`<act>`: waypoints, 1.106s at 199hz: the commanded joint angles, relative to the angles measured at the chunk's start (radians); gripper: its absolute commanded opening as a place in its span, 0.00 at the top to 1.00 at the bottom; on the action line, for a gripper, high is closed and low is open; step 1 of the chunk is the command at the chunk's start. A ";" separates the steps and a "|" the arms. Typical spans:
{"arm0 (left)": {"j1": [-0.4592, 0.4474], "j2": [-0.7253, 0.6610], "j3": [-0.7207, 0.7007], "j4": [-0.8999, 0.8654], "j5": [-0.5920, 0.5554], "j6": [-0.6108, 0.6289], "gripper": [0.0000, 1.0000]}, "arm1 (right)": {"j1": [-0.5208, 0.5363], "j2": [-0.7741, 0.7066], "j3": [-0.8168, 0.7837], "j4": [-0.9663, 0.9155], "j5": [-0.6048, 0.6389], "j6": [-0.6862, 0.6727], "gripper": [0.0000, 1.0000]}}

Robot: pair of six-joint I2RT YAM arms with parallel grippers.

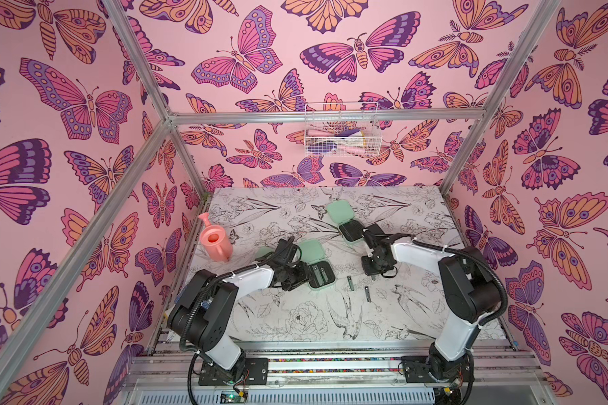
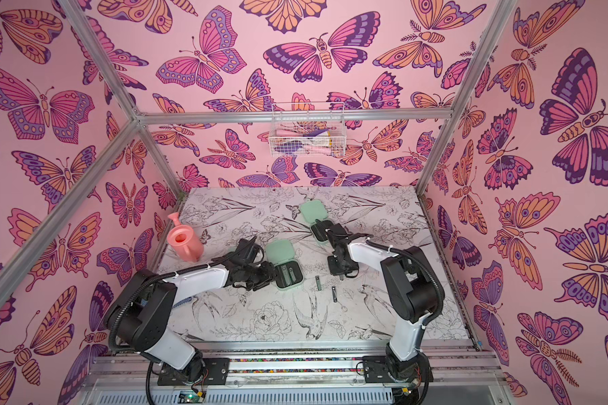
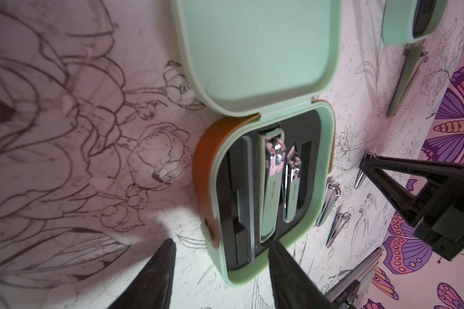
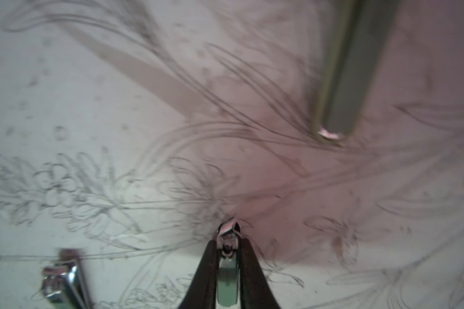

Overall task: Organize nail clipper sets
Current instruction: Move the nail clipper to the center of the board, then pick up the nail clipper from the center of the board.

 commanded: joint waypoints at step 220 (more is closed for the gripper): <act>-0.002 0.028 -0.031 0.017 0.024 0.026 0.43 | 0.265 -0.095 -0.002 -0.016 0.055 0.328 0.61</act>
